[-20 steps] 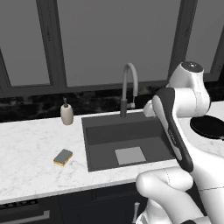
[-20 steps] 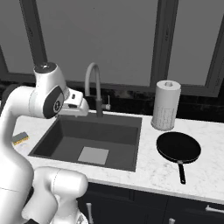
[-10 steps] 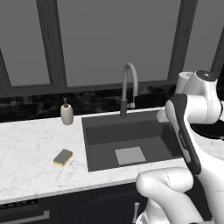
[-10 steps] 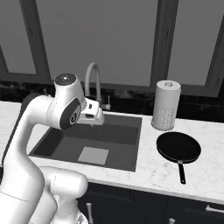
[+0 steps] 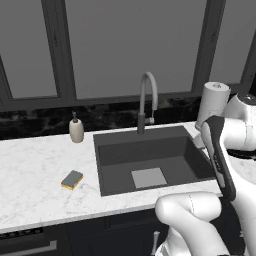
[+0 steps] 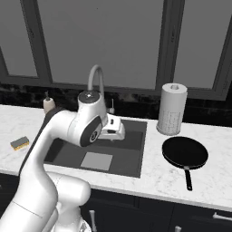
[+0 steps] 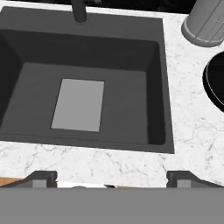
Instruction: Pick the pan and sponge and place them into the sink. Then turn on the water.
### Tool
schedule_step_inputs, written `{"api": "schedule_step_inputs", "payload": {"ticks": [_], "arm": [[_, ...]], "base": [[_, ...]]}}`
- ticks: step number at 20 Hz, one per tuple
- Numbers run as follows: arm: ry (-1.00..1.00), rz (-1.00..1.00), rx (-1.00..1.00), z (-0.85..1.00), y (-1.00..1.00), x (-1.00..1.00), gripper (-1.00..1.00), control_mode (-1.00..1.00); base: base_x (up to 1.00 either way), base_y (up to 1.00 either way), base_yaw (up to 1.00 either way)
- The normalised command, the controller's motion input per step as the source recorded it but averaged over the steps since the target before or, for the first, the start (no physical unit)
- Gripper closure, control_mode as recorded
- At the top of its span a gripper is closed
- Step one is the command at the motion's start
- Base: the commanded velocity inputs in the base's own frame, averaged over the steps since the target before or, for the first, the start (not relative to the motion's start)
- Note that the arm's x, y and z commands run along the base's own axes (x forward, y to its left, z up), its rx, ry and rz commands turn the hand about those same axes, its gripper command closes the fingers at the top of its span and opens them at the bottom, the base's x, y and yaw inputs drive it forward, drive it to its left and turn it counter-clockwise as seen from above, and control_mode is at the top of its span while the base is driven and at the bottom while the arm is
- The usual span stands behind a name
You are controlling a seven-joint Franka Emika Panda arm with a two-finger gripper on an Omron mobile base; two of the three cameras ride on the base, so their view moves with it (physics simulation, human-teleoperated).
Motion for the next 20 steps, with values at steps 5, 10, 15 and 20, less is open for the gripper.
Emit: {"api": "schedule_step_inputs", "payload": {"ticks": [5,10,15,20], "arm": [[0.05,0.00,-0.04,-0.34,-0.57,0.02,-1.00,-1.00],[0.04,0.00,-0.01,-0.24,-0.59,0.01,-1.00,-1.00],[0.01,0.00,0.00,-0.10,-0.47,0.00,-1.00,-1.00],[0.03,0.00,0.00,-0.02,-0.46,0.00,-1.00,-1.00]], "base": [[0.00,0.00,0.00],[0.00,0.00,0.00],[0.00,0.00,0.00],[0.00,0.00,0.00]]}}
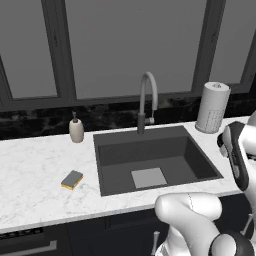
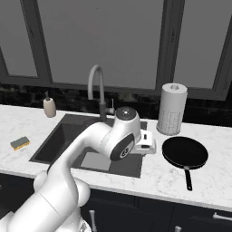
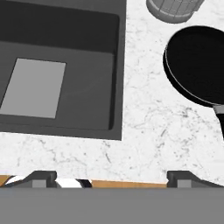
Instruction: Pick the pan and sponge and place them into the sink. Then turn on the water.
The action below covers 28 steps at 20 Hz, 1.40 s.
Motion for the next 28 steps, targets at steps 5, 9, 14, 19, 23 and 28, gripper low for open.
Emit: {"api": "schedule_step_inputs", "payload": {"ticks": [5,9,14,19,23,28], "arm": [[0.11,-0.02,0.00,-0.08,-0.49,0.01,-1.00,-1.00],[0.05,-0.02,0.00,-0.17,-0.52,0.00,-1.00,-1.00],[0.00,-0.03,0.00,-0.20,-0.57,0.00,-1.00,-1.00],[0.01,-0.03,0.00,-0.22,-0.48,0.00,-1.00,-1.00],[0.04,-0.02,0.00,-0.21,-0.41,0.00,-1.00,-1.00],[0.04,-0.03,0.05,-0.05,-0.32,0.00,-1.00,-1.00]], "base": [[0.00,0.00,0.00],[0.00,0.00,0.00],[0.00,0.00,0.00],[0.00,0.00,0.00],[0.00,0.00,0.00],[0.00,0.00,0.00]]}}
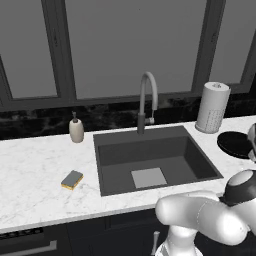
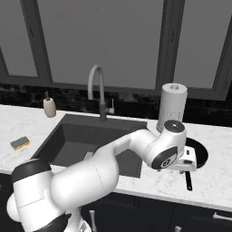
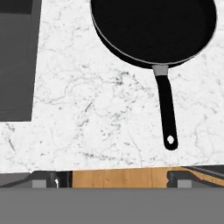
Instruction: Pick the pan and sponge and place them into the sink. Then turn on the water.
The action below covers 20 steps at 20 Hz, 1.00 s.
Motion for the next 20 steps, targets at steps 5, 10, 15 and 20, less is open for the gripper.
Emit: {"api": "schedule_step_inputs", "payload": {"ticks": [5,10,15,20], "arm": [[0.02,0.00,0.12,-0.10,-0.14,0.03,-1.00,-1.00],[0.00,0.01,0.07,-0.13,-0.14,0.08,-1.00,-1.00],[0.00,0.00,0.02,-0.20,-0.10,0.10,-1.00,-1.00],[0.00,0.00,0.01,-0.22,-0.10,0.10,-1.00,-1.00]], "base": [[0.00,0.00,0.00],[0.00,0.00,0.00],[0.00,0.00,0.00],[0.00,0.00,0.00]]}}
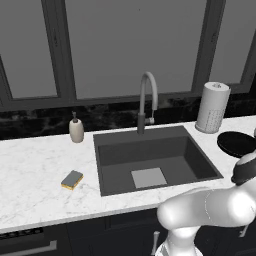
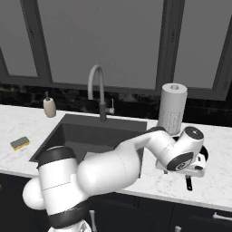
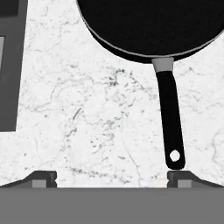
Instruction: Pick the pan and sponge and place them into the sink. Then turn on the water.
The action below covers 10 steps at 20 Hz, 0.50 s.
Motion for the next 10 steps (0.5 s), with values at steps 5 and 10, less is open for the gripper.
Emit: {"api": "schedule_step_inputs", "payload": {"ticks": [5,10], "arm": [[-0.04,0.01,0.03,-0.16,-0.05,0.10,-1.00,-1.00],[-0.04,0.00,0.02,-0.15,-0.12,0.15,-1.00,-1.00]], "base": [[0.00,0.00,0.00],[0.00,0.00,0.00]]}}
